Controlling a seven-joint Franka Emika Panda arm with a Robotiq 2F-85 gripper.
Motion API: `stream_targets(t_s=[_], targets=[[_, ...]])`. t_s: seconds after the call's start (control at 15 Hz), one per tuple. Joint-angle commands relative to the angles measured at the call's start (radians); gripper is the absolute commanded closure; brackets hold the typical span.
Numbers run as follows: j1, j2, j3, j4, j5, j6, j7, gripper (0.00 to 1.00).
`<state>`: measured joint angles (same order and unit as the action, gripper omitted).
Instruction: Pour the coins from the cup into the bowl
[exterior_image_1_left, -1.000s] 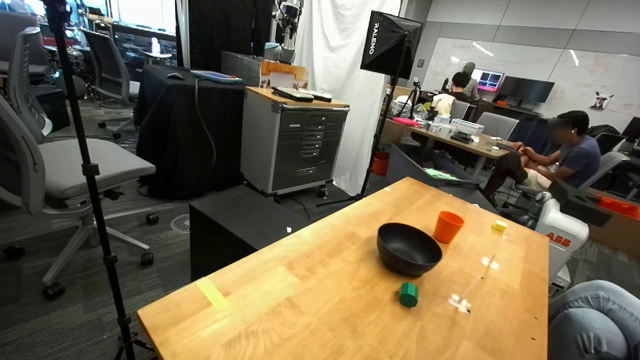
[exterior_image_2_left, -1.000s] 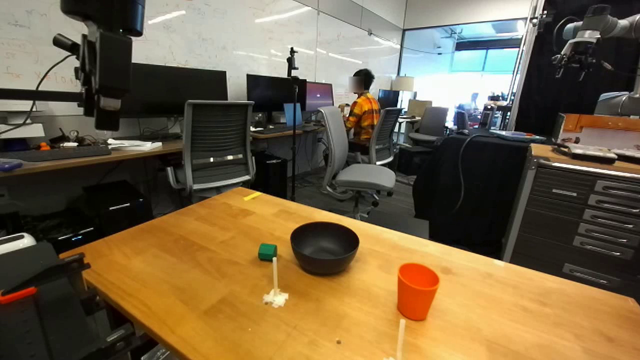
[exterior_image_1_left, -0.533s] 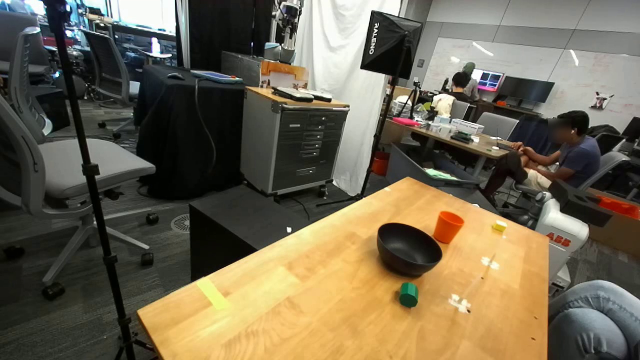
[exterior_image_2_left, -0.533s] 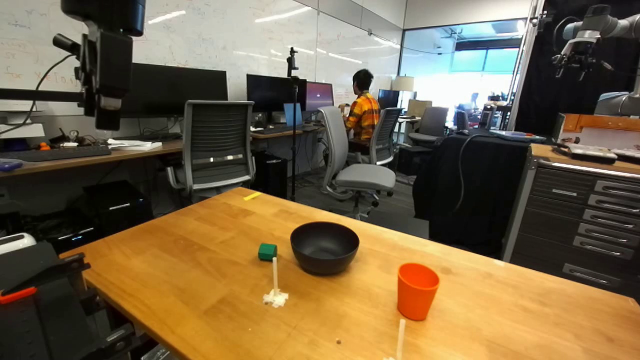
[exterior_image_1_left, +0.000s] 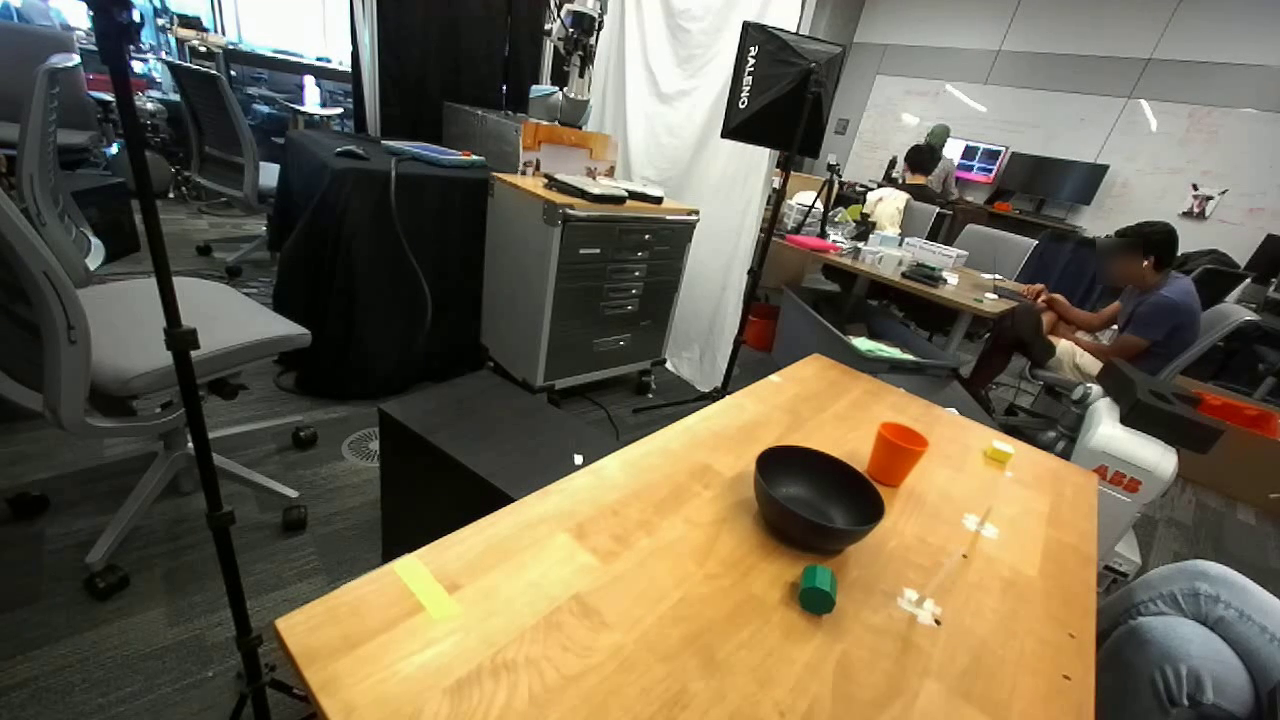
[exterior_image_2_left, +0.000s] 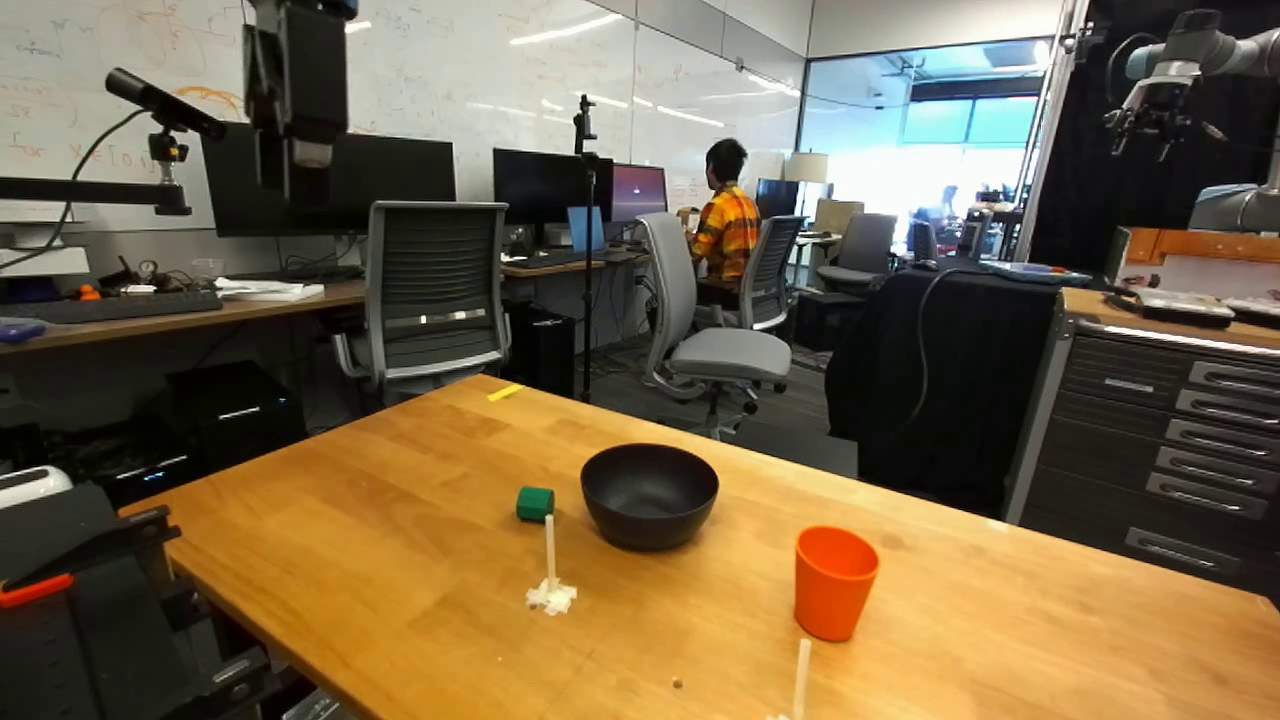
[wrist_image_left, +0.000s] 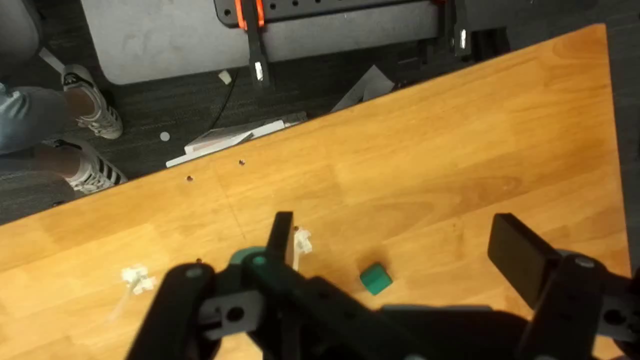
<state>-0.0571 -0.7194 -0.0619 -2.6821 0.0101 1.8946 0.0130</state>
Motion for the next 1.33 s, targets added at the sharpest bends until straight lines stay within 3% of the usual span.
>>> stream_targets(t_s=[0.0, 0.67, 1.27], targets=[[-0.045, 0.120, -0.056, 0.130, -0.009, 0.055, -0.028, 0.00], [-0.114, 0.463, -0.201, 0.417, 0.066, 0.270, -0.034, 0.00], [-0.130, 0.651, -0.193, 0.428, 0.213, 0.568, 0.021, 0.00]])
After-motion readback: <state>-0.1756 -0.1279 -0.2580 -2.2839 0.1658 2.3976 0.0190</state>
